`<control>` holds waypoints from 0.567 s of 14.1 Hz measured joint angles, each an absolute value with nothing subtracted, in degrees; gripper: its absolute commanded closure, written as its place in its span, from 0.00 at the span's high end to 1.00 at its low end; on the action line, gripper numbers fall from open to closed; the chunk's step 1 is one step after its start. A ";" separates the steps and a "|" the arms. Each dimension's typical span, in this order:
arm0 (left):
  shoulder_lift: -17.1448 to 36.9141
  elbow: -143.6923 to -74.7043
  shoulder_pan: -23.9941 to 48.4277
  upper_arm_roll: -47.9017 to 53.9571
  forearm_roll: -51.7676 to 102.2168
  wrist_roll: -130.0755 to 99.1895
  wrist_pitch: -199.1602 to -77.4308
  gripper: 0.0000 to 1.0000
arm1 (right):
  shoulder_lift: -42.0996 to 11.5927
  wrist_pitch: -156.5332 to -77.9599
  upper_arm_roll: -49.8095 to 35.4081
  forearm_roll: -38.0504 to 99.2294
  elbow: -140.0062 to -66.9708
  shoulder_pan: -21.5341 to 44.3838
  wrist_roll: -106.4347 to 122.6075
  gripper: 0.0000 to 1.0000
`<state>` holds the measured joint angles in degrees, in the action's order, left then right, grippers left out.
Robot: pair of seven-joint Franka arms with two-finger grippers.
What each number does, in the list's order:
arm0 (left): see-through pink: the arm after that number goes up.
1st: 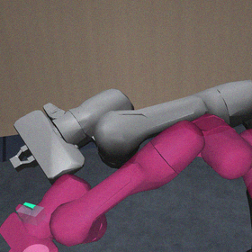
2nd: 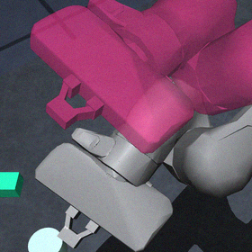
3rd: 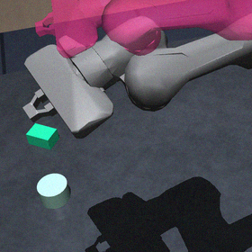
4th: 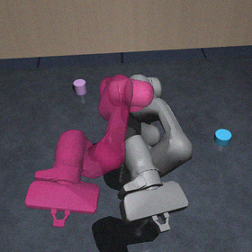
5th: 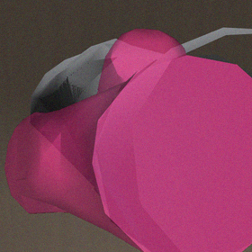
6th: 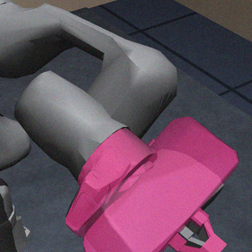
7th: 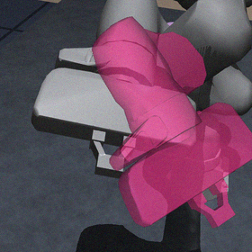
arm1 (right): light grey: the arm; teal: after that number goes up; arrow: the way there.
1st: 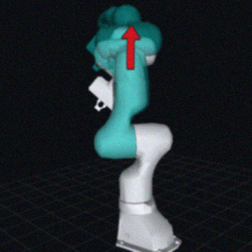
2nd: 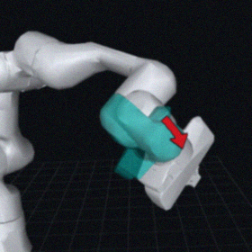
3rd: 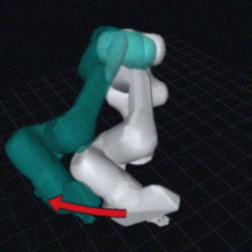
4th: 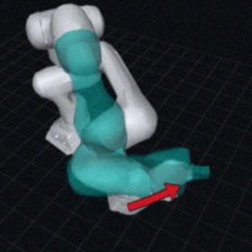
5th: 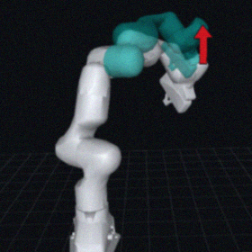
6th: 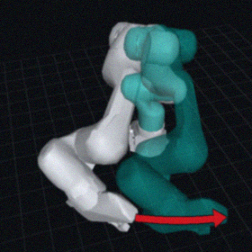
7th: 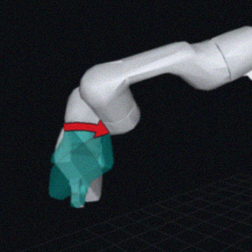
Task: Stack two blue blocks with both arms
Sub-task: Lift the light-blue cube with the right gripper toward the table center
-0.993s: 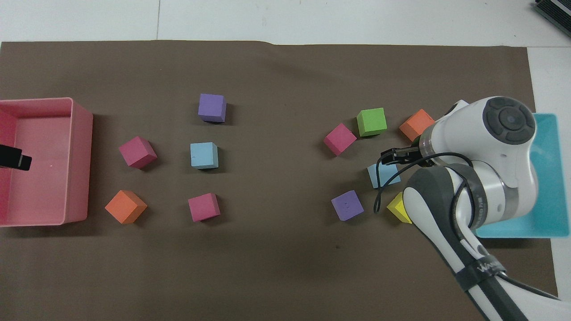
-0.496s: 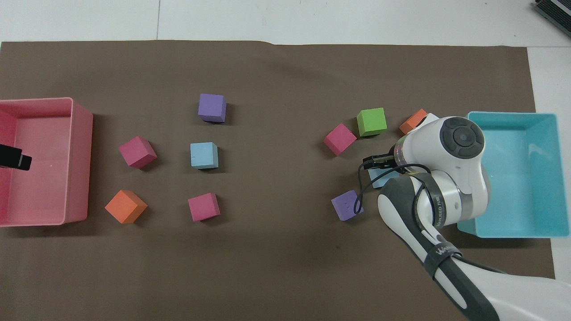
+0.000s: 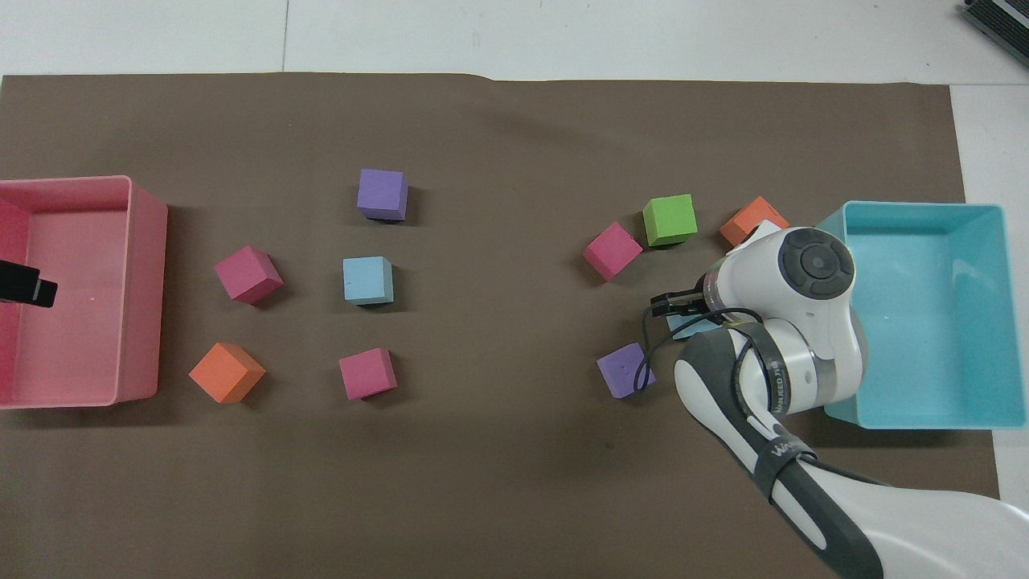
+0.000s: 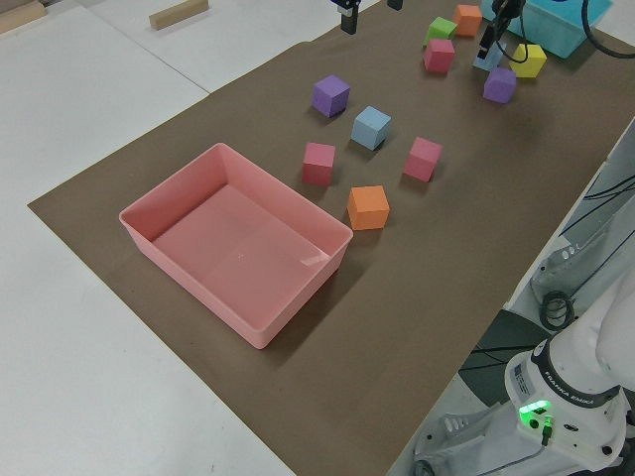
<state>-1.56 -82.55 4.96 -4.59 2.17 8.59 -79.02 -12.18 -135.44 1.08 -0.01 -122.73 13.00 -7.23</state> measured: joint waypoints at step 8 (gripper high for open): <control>-1.56 -82.55 4.96 -4.59 2.17 8.59 -79.02 1.00 | -12.44 -137.23 1.27 -0.01 -123.54 12.80 -7.23 0.28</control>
<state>-1.56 -82.55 4.96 -4.59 2.17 8.59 -79.02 -12.44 -137.23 1.27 -0.01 -123.54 12.80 -7.23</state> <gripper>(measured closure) 0.000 0.101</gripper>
